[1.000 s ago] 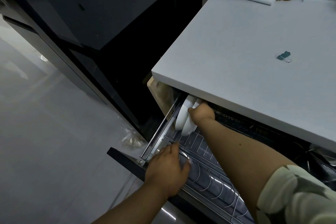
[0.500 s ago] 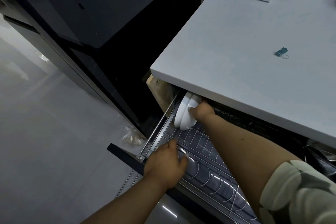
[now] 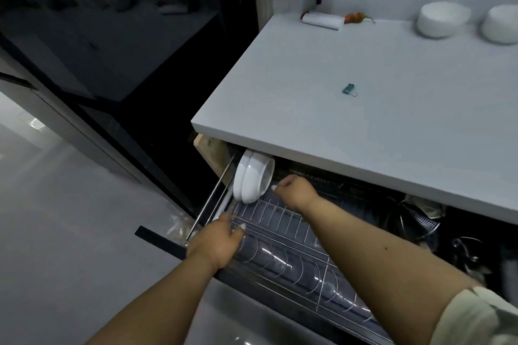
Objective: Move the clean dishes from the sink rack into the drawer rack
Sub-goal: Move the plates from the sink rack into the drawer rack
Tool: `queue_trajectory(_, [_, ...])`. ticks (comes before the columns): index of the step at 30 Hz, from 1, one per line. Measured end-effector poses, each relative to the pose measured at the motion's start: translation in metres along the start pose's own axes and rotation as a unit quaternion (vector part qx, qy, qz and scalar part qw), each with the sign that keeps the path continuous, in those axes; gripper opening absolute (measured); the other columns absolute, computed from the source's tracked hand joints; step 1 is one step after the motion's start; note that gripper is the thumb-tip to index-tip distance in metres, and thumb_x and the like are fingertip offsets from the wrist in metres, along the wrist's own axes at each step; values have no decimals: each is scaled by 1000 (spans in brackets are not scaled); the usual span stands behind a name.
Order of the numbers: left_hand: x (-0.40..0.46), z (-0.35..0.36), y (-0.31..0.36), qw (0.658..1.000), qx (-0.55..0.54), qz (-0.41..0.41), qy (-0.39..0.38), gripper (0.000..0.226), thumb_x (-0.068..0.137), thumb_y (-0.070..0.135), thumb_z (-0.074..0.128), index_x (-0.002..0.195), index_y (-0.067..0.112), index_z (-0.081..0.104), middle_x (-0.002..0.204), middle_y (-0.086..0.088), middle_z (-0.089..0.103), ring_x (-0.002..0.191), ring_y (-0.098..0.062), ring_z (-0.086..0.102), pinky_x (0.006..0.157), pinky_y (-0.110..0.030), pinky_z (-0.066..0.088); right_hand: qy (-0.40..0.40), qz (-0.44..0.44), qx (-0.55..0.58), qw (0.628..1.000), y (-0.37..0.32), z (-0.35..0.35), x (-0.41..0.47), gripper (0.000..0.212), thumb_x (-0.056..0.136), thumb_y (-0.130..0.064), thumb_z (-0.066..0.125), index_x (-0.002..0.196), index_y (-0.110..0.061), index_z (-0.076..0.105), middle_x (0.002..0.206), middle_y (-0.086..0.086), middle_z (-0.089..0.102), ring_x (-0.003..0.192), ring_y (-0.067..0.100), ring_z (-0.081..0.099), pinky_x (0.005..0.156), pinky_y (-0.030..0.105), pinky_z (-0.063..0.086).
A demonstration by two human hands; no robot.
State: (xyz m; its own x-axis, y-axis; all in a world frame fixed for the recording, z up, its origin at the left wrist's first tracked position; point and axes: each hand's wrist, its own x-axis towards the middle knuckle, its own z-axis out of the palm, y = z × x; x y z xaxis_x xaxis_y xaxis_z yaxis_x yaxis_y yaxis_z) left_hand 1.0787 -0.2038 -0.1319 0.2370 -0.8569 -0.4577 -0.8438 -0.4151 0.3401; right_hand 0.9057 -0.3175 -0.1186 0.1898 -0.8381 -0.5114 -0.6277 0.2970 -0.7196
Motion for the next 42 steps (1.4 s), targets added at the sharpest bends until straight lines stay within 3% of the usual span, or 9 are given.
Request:
queue_trajectory(3, [-1, 2, 13, 998, -60, -14, 1, 37, 95, 48, 46, 122, 24, 52, 111, -1, 67, 100, -21, 61, 91, -35, 49, 11, 2, -1, 1000, 13, -28, -23, 24, 94, -27, 56, 82, -7, 59, 81, 16, 60, 76, 23, 54, 78, 35, 51])
queue_trajectory(7, [-8, 14, 70, 994, -94, 47, -2, 22, 97, 31, 50, 113, 17, 55, 104, -4, 65, 95, -23, 60, 86, -31, 48, 26, 17, 66, 997, 42, -75, -53, 35, 95, -27, 56, 63, -12, 48, 74, 17, 58, 70, 26, 55, 79, 42, 52])
queue_trajectory(9, [-14, 23, 113, 991, -93, 92, -14, 12, 96, 29, 52, 103, 20, 55, 95, -3, 66, 90, -23, 62, 84, -32, 51, 46, 27, 123, 991, 59, -104, -73, 34, 95, -25, 56, 64, -13, 49, 71, 13, 59, 72, 26, 57, 82, 42, 53])
queue_trajectory(14, [-36, 49, 231, 975, -110, 184, -63, 14, 94, 31, 53, 97, 19, 60, 84, -5, 71, 84, -24, 67, 83, -40, 55, 128, 38, 210, 969, 104, -176, -124, 23, 96, -22, 55, 75, -14, 50, 68, 6, 59, 54, 16, 55, 55, 26, 48])
queue_trajectory(19, [-93, 86, 375, 939, -159, 273, -133, 13, 94, 21, 49, 85, 19, 58, 80, -8, 71, 75, -23, 67, 75, -36, 56, 248, 51, 258, 932, 178, -275, -202, 21, 95, -21, 55, 77, -12, 53, 65, 7, 60, 53, 17, 56, 55, 27, 49])
queue_trajectory(22, [-136, 115, 451, 918, -183, 302, -178, 13, 94, 16, 48, 86, 17, 58, 80, -10, 70, 66, -18, 64, 61, -26, 50, 319, 66, 301, 896, 229, -326, -255, 16, 95, -20, 55, 84, -8, 55, 65, 9, 59, 54, 18, 55, 53, 26, 47])
queue_trajectory(31, [-276, 228, 615, 849, -148, 407, -303, 11, 98, 12, 48, 95, 6, 56, 73, -10, 65, 57, -14, 60, 44, -13, 45, 515, 149, 340, 773, 396, -432, -414, 17, 95, -18, 52, 81, -10, 60, 65, 7, 62, 52, 17, 58, 50, 24, 45])
queue_trajectory(39, [-378, 326, 695, 800, -90, 450, -388, 12, 97, 15, 47, 93, 11, 57, 73, -6, 66, 60, -15, 61, 53, -21, 48, 617, 237, 380, 647, 521, -472, -540, 13, 91, -16, 53, 83, -7, 58, 67, 9, 61, 54, 22, 57, 58, 29, 47])
queue_trajectory(42, [-409, 352, 714, 786, -78, 449, -417, 13, 97, 15, 47, 90, 13, 58, 73, -6, 66, 60, -15, 61, 56, -21, 49, 657, 316, 337, 596, 560, -476, -578, 13, 90, -16, 51, 82, -9, 57, 83, 12, 65, 77, 30, 63, 73, 34, 51])
